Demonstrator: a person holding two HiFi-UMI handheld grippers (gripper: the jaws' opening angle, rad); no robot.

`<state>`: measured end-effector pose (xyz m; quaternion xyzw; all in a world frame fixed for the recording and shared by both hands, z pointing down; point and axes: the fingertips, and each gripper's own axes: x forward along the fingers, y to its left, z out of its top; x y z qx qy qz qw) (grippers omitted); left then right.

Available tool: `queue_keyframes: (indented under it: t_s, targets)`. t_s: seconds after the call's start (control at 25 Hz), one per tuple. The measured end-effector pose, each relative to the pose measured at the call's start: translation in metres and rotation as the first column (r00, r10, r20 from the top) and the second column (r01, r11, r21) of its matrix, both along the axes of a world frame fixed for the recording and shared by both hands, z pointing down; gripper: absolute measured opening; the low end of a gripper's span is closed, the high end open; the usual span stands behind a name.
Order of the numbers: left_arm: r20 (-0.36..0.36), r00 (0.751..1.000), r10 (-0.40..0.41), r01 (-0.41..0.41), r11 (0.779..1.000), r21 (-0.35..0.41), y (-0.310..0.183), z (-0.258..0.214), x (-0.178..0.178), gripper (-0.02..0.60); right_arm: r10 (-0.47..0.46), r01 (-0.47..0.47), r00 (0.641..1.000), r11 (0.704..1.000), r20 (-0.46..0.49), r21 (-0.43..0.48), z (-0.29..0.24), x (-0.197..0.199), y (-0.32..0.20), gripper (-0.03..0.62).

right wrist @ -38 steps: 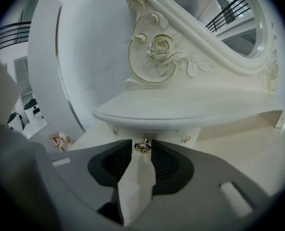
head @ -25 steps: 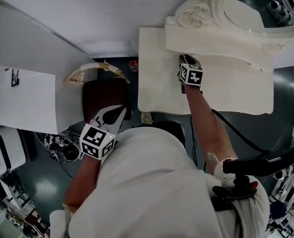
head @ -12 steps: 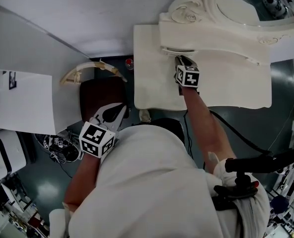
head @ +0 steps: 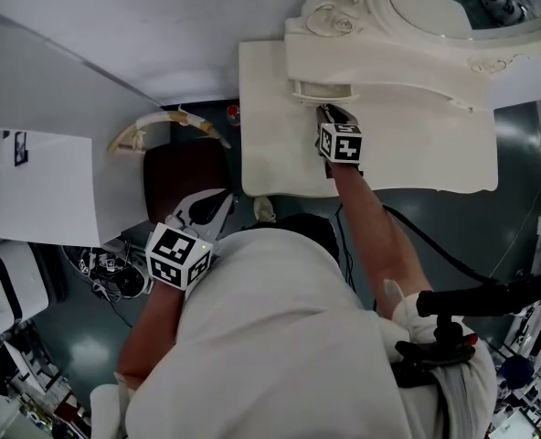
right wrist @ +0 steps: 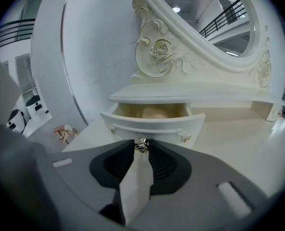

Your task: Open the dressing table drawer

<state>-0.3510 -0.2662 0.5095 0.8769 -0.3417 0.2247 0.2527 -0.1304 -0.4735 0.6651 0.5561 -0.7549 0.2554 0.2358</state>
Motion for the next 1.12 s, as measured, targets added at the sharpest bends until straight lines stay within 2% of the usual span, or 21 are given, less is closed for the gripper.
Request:
queue_keyframes:
  t_s: [0.52, 0.64, 0.76, 1.12]
  targets:
    - [0.011, 1.000, -0.001, 0.001, 1.000, -0.001, 0.015, -0.002, 0.008, 0.003, -0.029, 0.029, 1.000, 1.000, 0.004, -0.003, 0.001, 0.001, 0.014, 0.100]
    - [0.012, 1.000, 0.000, 0.000, 1.000, 0.000, 0.018, -0.001, 0.010, 0.003, -0.034, 0.035, 0.999, 0.999, 0.022, -0.009, 0.003, 0.001, 0.018, 0.153]
    - [0.011, 1.000, 0.002, -0.002, 1.000, 0.000, 0.022, 0.000, 0.014, 0.003, -0.035, 0.036, 0.999, 0.999, 0.030, -0.007, 0.002, 0.004, 0.026, 0.153]
    - [-0.009, 0.999, 0.039, -0.039, 0.999, 0.016, 0.030, -0.005, 0.059, 0.003, -0.105, 0.106, 0.994, 0.994, 0.035, -0.030, -0.003, 0.022, 0.072, 0.127]
